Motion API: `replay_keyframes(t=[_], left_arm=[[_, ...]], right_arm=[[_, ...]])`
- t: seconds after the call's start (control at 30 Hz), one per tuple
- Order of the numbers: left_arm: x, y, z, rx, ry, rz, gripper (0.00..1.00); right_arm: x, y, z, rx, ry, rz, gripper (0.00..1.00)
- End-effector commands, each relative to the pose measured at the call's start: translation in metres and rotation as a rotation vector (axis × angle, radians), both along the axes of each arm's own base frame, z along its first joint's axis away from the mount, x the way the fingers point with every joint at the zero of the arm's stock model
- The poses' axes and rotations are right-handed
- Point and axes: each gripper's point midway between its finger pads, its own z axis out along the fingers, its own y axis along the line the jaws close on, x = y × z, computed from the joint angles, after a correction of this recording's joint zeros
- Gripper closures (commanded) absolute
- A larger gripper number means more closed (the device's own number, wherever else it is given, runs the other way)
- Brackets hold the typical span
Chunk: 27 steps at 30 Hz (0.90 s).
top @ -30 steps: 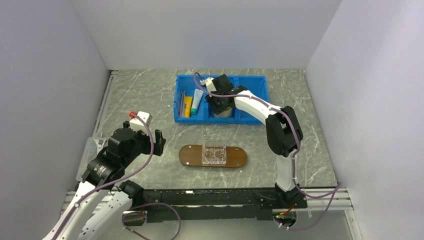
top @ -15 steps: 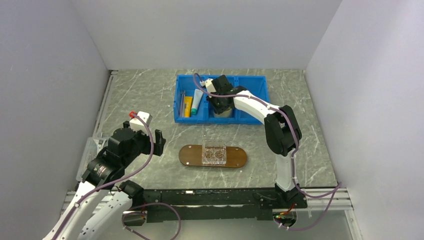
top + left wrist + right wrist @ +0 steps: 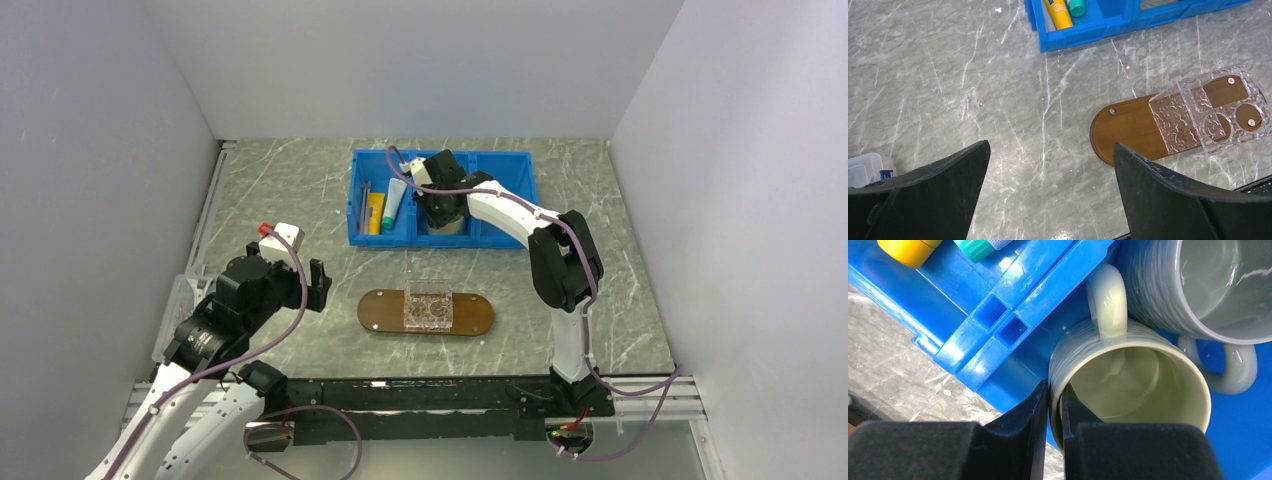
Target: Prepare toiletry sets of a toothbrush and toothpaste on the tray
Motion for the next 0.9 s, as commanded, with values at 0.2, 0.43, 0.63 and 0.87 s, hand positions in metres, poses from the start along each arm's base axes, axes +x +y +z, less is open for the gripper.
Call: replay_keyframes(t=[0.2,0.43,0.63,0.87], left_arm=[[0.003,-0.003,0.010,-0.023,-0.035,-0.004,0.01],[0.003,-0.003,0.011,-0.023,-0.037,-0.003,0.01],[0.003,-0.003,0.011,-0.023,-0.036,-0.003,0.01],[0.003,-0.002,0.011,-0.022,-0.037,0.000,0.01]], right_arm=[[0.026,-0.001,0.093,0.093,-0.217,-0.074,1.00],[0.027,-0.005,0.123,0.119,-0.280,-0.108,1.00],[0.022,-0.008,0.156,0.129,-0.334,-0.128,1.00],[0.003,-0.005,0.189,0.139,-0.378,-0.118,1.00]])
